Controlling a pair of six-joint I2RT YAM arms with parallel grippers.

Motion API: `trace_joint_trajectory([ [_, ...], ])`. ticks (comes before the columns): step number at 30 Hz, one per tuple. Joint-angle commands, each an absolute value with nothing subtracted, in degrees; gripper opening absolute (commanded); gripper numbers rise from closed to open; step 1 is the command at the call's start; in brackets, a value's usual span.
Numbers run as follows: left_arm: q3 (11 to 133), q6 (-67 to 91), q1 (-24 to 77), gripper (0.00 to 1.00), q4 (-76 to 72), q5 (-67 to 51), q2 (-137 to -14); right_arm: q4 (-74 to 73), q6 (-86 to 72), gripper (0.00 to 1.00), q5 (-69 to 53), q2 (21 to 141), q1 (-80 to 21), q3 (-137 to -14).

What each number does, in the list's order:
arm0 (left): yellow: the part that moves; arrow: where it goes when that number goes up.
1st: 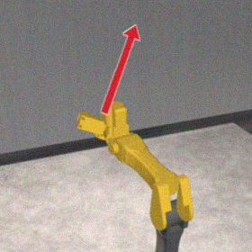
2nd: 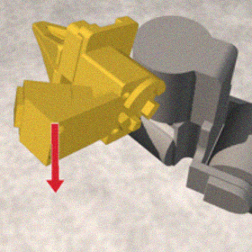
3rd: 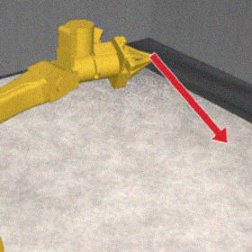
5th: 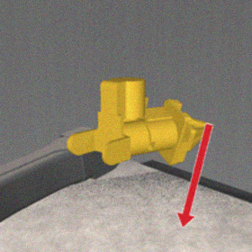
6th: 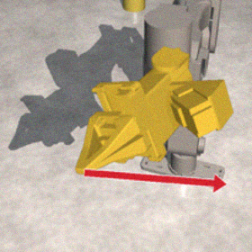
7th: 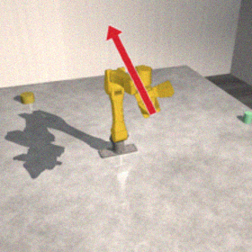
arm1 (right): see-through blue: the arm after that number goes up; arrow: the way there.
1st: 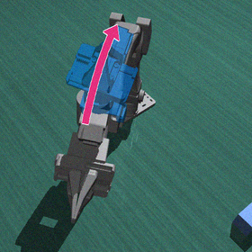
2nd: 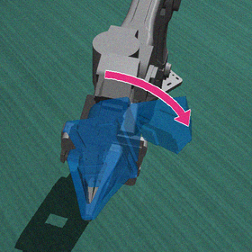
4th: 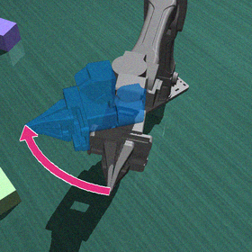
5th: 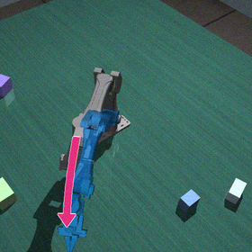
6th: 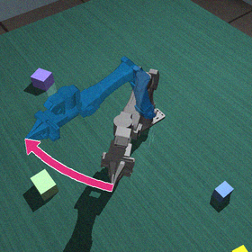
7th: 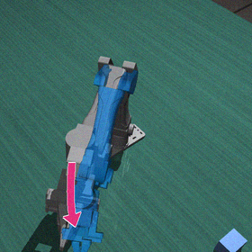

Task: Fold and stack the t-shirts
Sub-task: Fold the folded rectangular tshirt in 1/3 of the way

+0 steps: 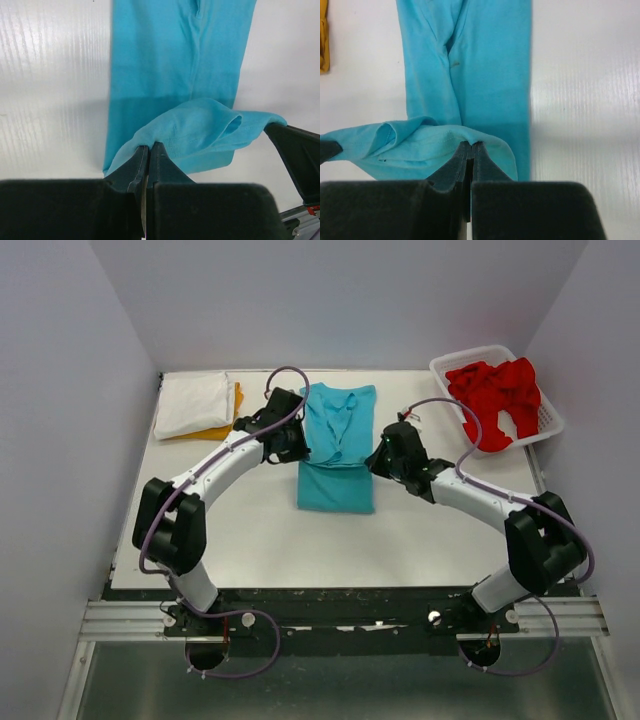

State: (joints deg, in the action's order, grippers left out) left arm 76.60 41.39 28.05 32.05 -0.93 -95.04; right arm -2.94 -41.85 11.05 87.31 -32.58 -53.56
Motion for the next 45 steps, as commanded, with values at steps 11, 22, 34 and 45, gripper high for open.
trace_joint_trajectory([
  [11, 86.7, 35.7, 23.9, 0.02, 32.5, -10.1, -108.8, 6.4, -37.9, 0.04, 13.4, 97.7, -30.2, -57.7],
  [22, 88.3, 35.9, 21.9, 0.99, 34.0, -10.3, -105.1, -3.5, -36.0, 0.81, 15.3, 98.2, -30.0, -63.9],
  [34, 63.7, 40.8, 22.9, 0.98, 21.8, -17.9, -89.9, 12.7, -38.1, 0.9, -12.1, 87.2, -30.0, -47.7],
  [45, 65.5, 42.1, 26.3, 0.99, 16.0, -24.7, -101.5, 16.7, -41.7, 0.91, -17.1, 97.5, -30.0, -44.8],
])
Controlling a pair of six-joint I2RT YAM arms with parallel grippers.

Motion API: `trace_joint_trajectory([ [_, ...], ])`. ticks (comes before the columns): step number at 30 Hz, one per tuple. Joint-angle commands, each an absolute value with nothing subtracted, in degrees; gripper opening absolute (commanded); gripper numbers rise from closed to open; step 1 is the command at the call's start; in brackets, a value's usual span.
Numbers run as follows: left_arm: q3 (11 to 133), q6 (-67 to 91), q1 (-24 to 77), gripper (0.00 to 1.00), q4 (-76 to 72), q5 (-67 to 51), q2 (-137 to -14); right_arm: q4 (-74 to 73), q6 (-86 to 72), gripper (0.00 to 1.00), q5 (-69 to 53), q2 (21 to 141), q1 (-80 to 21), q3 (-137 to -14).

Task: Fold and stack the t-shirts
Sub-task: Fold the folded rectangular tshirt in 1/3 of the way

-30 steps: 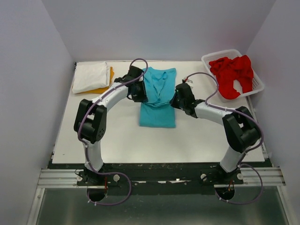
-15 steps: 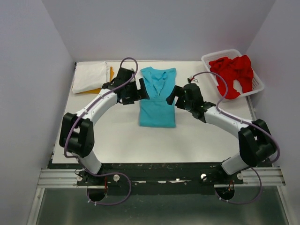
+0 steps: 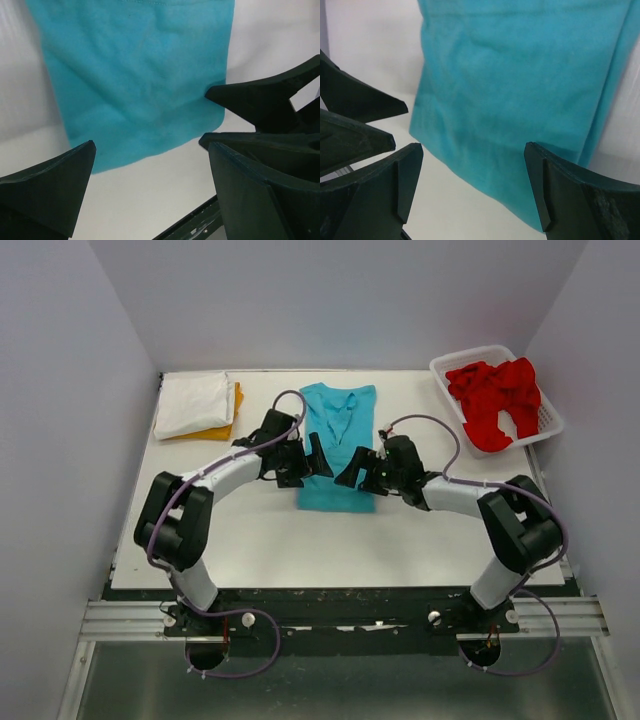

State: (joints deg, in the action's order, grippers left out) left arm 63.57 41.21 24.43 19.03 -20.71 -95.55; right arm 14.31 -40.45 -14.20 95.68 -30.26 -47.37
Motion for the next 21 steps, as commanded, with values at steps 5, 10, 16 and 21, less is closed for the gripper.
trace_joint_trajectory([
  [5, 58.6, 43.5, 27.5, 0.99, 13.1, -25.3, -102.7, 17.1, -42.9, 0.9, -17.4, 95.7, -30.0, -38.4],
  [10, 45.2, 46.5, 30.5, 0.98, 9.2, -23.5, -96.4, 16.8, -45.8, 0.9, -18.9, 88.5, -30.6, -28.1],
  [16, 36.8, 50.1, 38.1, 0.98, 8.3, -20.7, -87.8, 9.3, -48.8, 0.9, -18.7, 74.0, -34.1, -19.8],
  [21, 37.0, 51.3, 41.6, 0.99, 12.0, -16.8, -79.4, 0.4, -47.7, 0.91, -15.8, 61.8, -34.4, -20.9],
])
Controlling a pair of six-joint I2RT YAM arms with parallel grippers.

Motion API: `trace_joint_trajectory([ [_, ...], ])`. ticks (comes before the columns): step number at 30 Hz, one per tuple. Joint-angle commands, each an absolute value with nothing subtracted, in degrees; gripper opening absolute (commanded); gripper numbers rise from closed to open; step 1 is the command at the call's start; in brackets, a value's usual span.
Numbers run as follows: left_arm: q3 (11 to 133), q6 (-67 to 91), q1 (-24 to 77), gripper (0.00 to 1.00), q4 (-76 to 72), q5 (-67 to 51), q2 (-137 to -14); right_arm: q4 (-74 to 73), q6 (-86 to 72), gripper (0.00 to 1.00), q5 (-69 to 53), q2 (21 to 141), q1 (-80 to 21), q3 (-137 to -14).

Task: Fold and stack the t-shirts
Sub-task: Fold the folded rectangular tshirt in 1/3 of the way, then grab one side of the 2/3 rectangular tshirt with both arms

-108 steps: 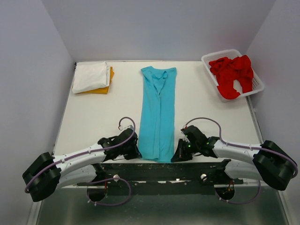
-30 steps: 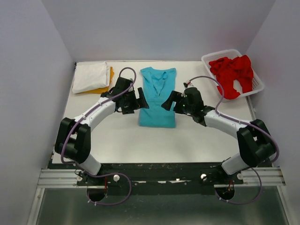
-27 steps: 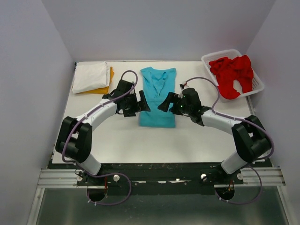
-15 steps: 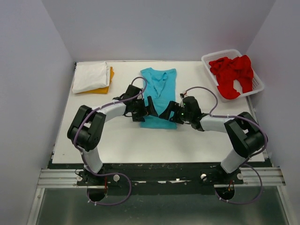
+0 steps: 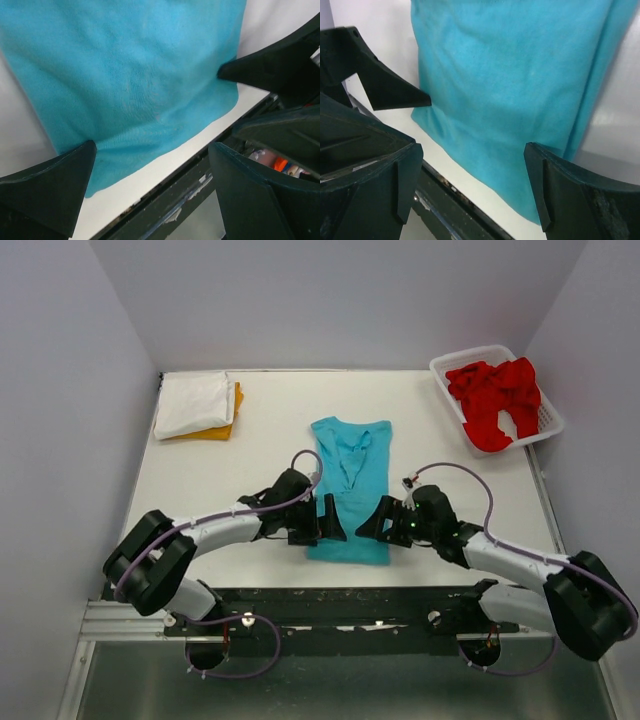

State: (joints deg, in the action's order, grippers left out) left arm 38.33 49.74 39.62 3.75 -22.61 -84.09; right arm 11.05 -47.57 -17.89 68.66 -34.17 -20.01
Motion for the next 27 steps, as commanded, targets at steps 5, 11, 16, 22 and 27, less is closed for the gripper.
trace_joint_trajectory([
  [5, 38.4, 50.4, 44.2, 0.99, 17.5, -11.6, -71.0, -5.5, -47.8, 0.92, -13.7, 52.1, -34.3, -22.2],
  [11, 34.1, 51.7, 44.7, 0.98, 21.5, -9.2, -66.8, -17.8, -49.7, 0.9, -11.4, 51.9, -34.3, -22.5],
  [16, 29.8, 53.7, 44.7, 0.95, 18.7, -11.0, -67.6, -15.8, -52.3, 0.81, -15.7, 55.2, -34.4, -18.9],
  [22, 26.6, 55.8, 44.7, 0.51, 13.1, -13.2, -69.7, -13.9, -52.5, 0.55, -15.3, 58.4, -34.4, -16.6],
  [27, 26.1, 56.2, 44.8, 0.38, 12.0, -12.6, -72.7, -12.9, -52.1, 0.46, -15.6, 59.7, -34.4, -15.0],
])
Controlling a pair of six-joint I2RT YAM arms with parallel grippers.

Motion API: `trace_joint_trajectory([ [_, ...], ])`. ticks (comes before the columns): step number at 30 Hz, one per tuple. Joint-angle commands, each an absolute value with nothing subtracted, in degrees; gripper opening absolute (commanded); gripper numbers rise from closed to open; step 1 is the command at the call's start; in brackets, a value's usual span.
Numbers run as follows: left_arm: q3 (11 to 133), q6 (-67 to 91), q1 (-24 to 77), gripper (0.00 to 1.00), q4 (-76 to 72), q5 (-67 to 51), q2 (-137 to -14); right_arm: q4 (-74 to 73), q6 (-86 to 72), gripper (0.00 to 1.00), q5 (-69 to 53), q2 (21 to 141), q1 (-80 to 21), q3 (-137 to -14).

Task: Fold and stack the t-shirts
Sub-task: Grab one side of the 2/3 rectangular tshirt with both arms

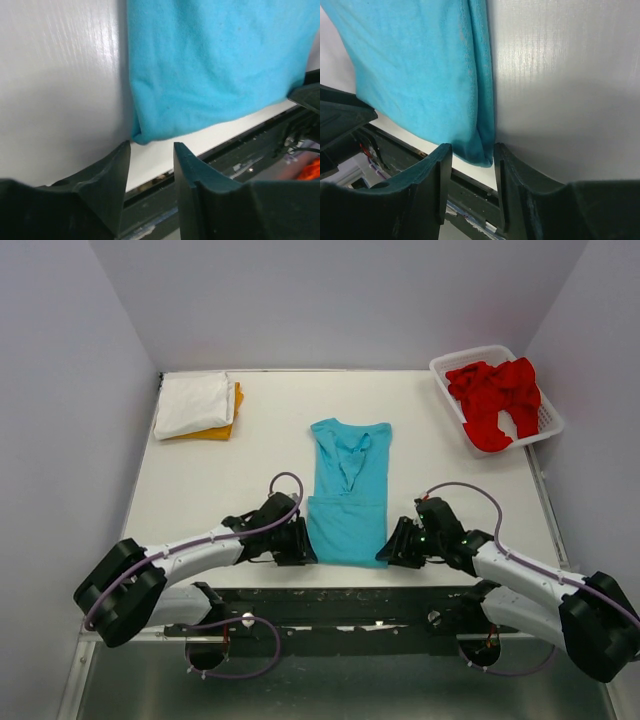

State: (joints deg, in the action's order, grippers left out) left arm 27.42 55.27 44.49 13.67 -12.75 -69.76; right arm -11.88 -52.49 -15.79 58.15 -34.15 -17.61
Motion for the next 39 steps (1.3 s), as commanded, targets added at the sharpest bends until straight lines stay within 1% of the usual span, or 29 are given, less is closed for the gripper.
trace_joint_trajectory([
  [1, 26.0, 56.4, 44.8, 0.38, 11.5, -12.5, -73.6, -12.3, -52.2, 0.46, -15.7, 60.1, -34.4, -14.8],
  [2, 26.0, 56.3, 44.7, 0.38, 11.0, -12.5, -74.3, -11.9, -52.2, 0.45, -15.8, 60.6, -34.4, -14.6],
  [4, 26.7, 56.3, 44.7, 0.34, 10.9, -12.3, -76.5, -11.5, -52.1, 0.44, -15.2, 61.7, -34.3, -14.5],
  [5, 27.1, 56.2, 44.8, 0.28, 10.6, -12.2, -77.4, -11.5, -52.1, 0.42, -15.0, 62.2, -34.4, -14.5],
  [7, 27.2, 56.2, 44.7, 0.14, 9.9, -12.3, -79.2, -11.6, -52.0, 0.37, -14.9, 63.1, -34.4, -14.5],
  [8, 27.2, 56.3, 44.7, 0.04, 9.7, -12.2, -80.0, -11.6, -52.0, 0.33, -14.9, 63.4, -34.4, -14.5],
  [9, 27.6, 56.3, 44.7, 0.0, 9.9, -12.0, -80.7, -11.8, -51.9, 0.31, -14.9, 63.6, -34.4, -14.5],
  [11, 27.4, 56.2, 44.7, 0.0, 9.3, -11.5, -81.5, -12.5, -51.7, 0.28, -14.8, 63.7, -34.4, -14.8],
  [13, 26.4, 56.5, 44.7, 0.0, 7.8, -11.8, -81.2, -13.0, -51.2, 0.28, -15.0, 63.5, -34.4, -14.9],
  [14, 25.9, 56.4, 44.7, 0.0, 7.4, -12.1, -80.8, -13.3, -51.0, 0.26, -15.1, 63.4, -34.4, -15.1],
  [18, 22.7, 56.6, 45.0, 0.0, 7.6, -13.0, -76.2, -14.5, -48.6, 0.08, -18.1, 63.2, -34.4, -15.7],
  [21, 19.1, 57.9, 46.3, 0.0, 8.8, -12.1, -70.3, -17.2, -44.0, 0.01, -23.3, 65.1, -34.7, -17.4],
  [25, 16.7, 60.6, 49.9, 0.0, 10.1, -14.3, -65.3, -20.8, -42.3, 0.01, -25.7, 64.2, -36.5, -18.8],
  [28, 17.1, 60.9, 51.5, 0.0, 14.9, -11.4, -61.3, -23.4, -42.4, 0.01, -28.0, 60.1, -37.2, -19.6],
  [31, 18.4, 59.9, 51.8, 0.0, 16.4, -12.0, -57.6, -26.6, -42.9, 0.01, -29.0, 55.2, -37.3, -20.3],
  [33, 20.5, 58.4, 52.0, 0.0, 17.9, -11.4, -55.4, -28.5, -44.1, 0.01, -27.1, 52.6, -37.2, -21.6],
  [36, 24.5, 55.2, 52.0, 0.0, 20.3, -9.2, -53.2, -31.2, -45.3, 0.01, -20.0, 50.2, -37.3, -25.9],
  [39, 30.0, 51.1, 51.1, 0.0, 22.3, -8.1, -54.1, -34.8, -45.7, 0.01, -12.8, 50.1, -37.3, -31.6],
])
